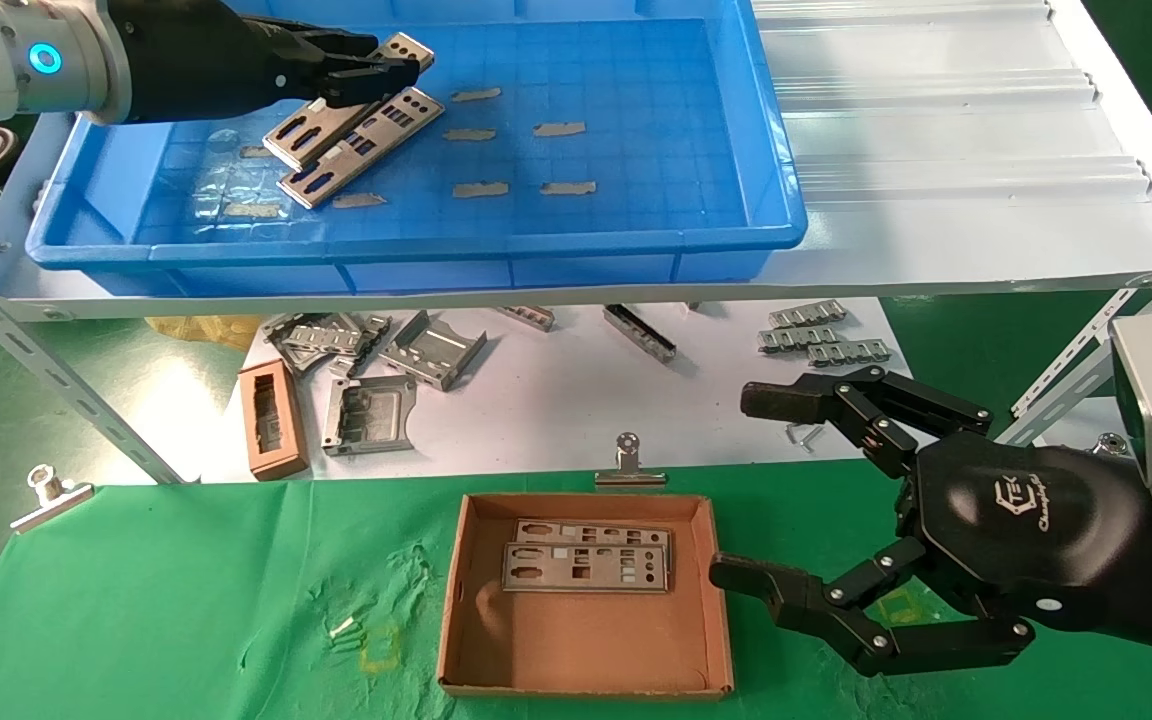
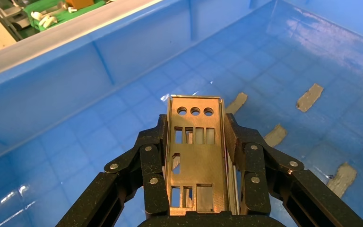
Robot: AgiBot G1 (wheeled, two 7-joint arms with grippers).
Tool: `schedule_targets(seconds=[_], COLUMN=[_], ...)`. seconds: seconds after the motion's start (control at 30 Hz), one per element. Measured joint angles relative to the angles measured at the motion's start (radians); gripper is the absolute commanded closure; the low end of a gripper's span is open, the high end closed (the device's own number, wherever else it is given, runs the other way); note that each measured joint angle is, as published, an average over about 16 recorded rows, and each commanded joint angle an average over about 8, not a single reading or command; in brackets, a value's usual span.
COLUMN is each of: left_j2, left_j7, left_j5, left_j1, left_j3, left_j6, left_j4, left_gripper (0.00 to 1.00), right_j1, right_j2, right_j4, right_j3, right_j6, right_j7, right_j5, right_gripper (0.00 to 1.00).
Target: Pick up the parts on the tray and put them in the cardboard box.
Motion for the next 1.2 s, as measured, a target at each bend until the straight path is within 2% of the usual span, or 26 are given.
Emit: schedule_targets(seconds=[0.23, 0.27, 0.3, 0.5, 0.53, 0.57, 0.67, 0.73, 0.8, 0.93, 1.0, 1.07, 1.2], left_j2=[-0.002, -0.002, -0.002, 0.000, 0.000, 0.001, 0.004, 0.005, 0.007, 0.011, 0.012, 0.013, 0.013], left_j7=[0.000, -0.001, -0.002, -0.009, -0.010, -0.011, -0.015, -0.016, -0.018, -0.019, -0.019, -0.019, -0.018], left_j5=[0.002, 0.004, 0.005, 0.012, 0.013, 0.014, 0.015, 0.015, 0.015, 0.014, 0.014, 0.013, 0.011], left_j1=[-0.002, -0.002, -0.001, 0.004, 0.005, 0.006, 0.009, 0.011, 0.013, 0.017, 0.019, 0.021, 0.023], left_j3=[0.002, 0.003, 0.003, 0.009, 0.009, 0.010, 0.011, 0.011, 0.011, 0.010, 0.010, 0.009, 0.008], left_j6=[0.027, 0.032, 0.035, 0.049, 0.048, 0.047, 0.037, 0.028, 0.018, 0.000, -0.007, -0.013, -0.020], left_j4=[0.008, 0.010, 0.011, 0.020, 0.021, 0.022, 0.025, 0.026, 0.026, 0.025, 0.024, 0.023, 0.022], left_gripper=[1.00, 0.97, 0.89, 0.14, 0.05, 0.00, 0.00, 0.05, 0.23, 0.72, 0.92, 0.99, 1.00], right_j1=[0.000, 0.000, 0.000, 0.000, 0.000, 0.000, 0.000, 0.000, 0.000, 0.000, 0.000, 0.000, 0.000], right_j2=[0.000, 0.000, 0.000, 0.000, 0.000, 0.000, 0.000, 0.000, 0.000, 0.000, 0.000, 0.000, 0.000], right_j4=[0.000, 0.000, 0.000, 0.000, 0.000, 0.000, 0.000, 0.000, 0.000, 0.000, 0.000, 0.000, 0.000], right_j3=[0.000, 0.000, 0.000, 0.000, 0.000, 0.000, 0.000, 0.000, 0.000, 0.000, 0.000, 0.000, 0.000], right_j6=[0.000, 0.000, 0.000, 0.000, 0.000, 0.000, 0.000, 0.000, 0.000, 0.000, 0.000, 0.000, 0.000], right_j7=[0.000, 0.000, 0.000, 0.000, 0.000, 0.000, 0.000, 0.000, 0.000, 0.000, 0.000, 0.000, 0.000], right_j5=[0.000, 0.000, 0.000, 0.000, 0.000, 0.000, 0.000, 0.000, 0.000, 0.000, 0.000, 0.000, 0.000], right_gripper=[0.00, 0.00, 0.00, 0.00, 0.00, 0.00, 0.00, 0.00, 0.00, 0.00, 0.00, 0.00, 0.00])
